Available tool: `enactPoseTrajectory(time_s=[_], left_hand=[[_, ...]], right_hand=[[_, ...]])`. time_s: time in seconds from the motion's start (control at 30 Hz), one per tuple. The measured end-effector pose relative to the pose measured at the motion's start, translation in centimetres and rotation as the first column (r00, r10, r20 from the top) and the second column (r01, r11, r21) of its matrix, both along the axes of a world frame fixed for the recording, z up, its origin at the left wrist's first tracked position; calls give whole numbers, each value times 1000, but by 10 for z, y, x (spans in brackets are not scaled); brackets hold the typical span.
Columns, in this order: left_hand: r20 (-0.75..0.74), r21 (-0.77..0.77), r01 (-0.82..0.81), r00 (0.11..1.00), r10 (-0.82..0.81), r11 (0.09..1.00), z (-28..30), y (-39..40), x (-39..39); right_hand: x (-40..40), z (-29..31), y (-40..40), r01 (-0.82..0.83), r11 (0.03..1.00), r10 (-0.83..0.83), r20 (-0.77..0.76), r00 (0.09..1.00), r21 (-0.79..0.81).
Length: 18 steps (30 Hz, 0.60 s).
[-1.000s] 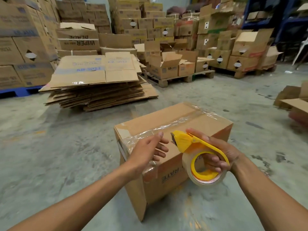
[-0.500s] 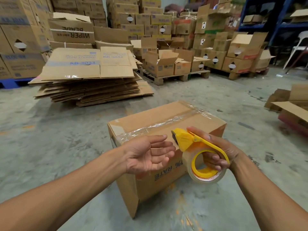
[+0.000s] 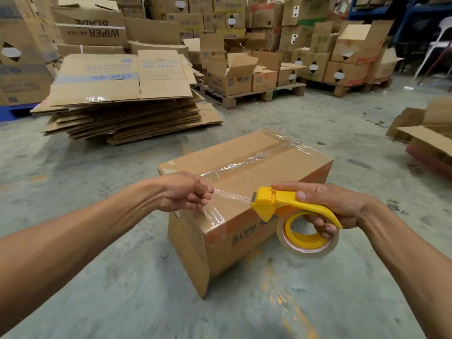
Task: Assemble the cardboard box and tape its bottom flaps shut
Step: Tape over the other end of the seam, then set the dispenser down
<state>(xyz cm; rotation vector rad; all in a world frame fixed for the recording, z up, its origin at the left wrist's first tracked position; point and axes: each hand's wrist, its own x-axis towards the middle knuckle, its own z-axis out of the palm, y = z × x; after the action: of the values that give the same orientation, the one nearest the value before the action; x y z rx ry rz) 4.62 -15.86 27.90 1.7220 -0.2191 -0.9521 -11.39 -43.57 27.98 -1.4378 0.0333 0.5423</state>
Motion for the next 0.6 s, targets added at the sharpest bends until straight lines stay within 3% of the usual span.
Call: enactPoseTrajectory(time_s=[0.2, 0.37, 0.5, 0.6], left_hand=[[140, 187, 107, 981, -134, 977, 19, 18, 62], [410, 341, 39, 893, -186, 939, 35, 24, 103], [621, 346, -43, 759, -195, 937, 26, 30, 133], [648, 300, -75, 747, -146, 951, 8, 41, 155]], right_hand=[[18, 17, 61, 85, 983, -62, 143, 988, -162], [57, 34, 112, 188, 967, -150, 211, 966, -172], [95, 36, 142, 273, 949, -243, 187, 952, -159], [117, 33, 161, 294, 944, -268, 172, 948, -152]])
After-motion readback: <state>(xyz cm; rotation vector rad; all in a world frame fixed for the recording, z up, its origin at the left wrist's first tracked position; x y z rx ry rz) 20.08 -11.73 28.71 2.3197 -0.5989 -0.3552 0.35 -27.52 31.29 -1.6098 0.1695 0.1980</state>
